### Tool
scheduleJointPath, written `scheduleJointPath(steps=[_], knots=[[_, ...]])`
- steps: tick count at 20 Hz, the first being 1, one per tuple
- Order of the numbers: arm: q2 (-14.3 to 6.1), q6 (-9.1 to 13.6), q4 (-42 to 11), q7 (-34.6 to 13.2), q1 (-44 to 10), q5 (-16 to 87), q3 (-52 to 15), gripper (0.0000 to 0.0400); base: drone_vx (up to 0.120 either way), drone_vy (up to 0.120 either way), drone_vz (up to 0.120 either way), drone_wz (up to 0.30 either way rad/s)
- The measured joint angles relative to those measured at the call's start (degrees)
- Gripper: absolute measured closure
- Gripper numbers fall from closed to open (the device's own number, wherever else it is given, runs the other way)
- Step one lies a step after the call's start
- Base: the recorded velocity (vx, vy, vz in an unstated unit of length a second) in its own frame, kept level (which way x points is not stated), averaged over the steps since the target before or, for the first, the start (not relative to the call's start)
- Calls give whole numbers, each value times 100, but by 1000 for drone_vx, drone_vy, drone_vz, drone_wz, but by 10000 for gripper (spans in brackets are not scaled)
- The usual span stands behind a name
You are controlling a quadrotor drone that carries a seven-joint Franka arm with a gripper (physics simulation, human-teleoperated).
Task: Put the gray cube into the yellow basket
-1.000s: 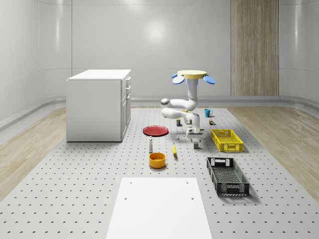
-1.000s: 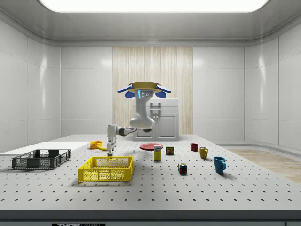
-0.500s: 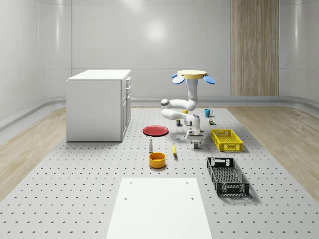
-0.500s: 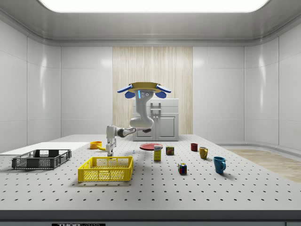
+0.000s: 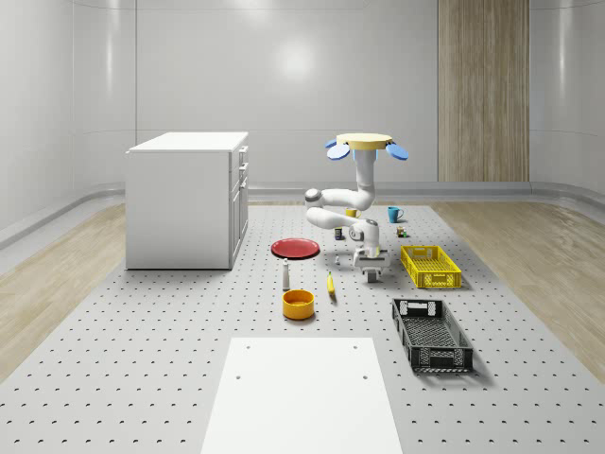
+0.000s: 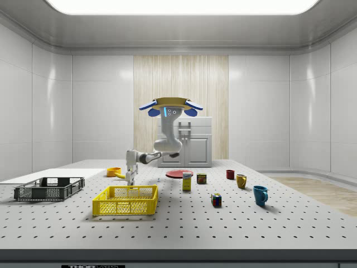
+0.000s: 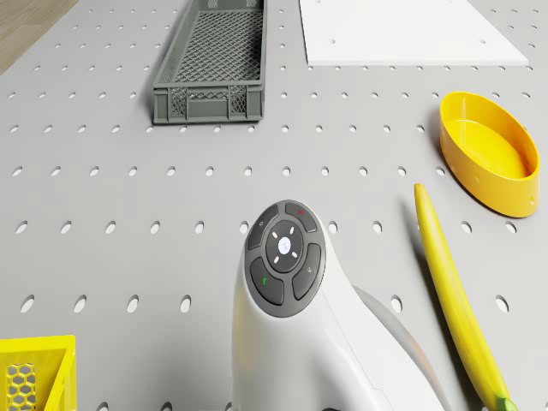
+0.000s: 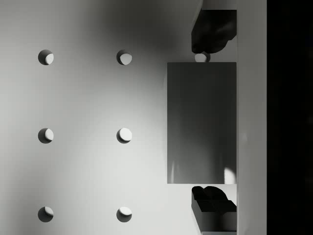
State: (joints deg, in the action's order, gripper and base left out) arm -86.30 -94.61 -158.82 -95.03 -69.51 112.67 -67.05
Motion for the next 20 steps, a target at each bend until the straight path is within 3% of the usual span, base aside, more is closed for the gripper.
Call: scheduleJointPath(steps=[3,6,14,20], knots=[[0,-3,-9,3,15,20,21,79,0,0,0,0],[3,-2,-14,6,23,32,31,116,0,0,0,0],[17,16,-24,12,38,34,29,145,0,0,0,0],[13,161,-143,9,105,-267,-297,149,0,0,0,0]])
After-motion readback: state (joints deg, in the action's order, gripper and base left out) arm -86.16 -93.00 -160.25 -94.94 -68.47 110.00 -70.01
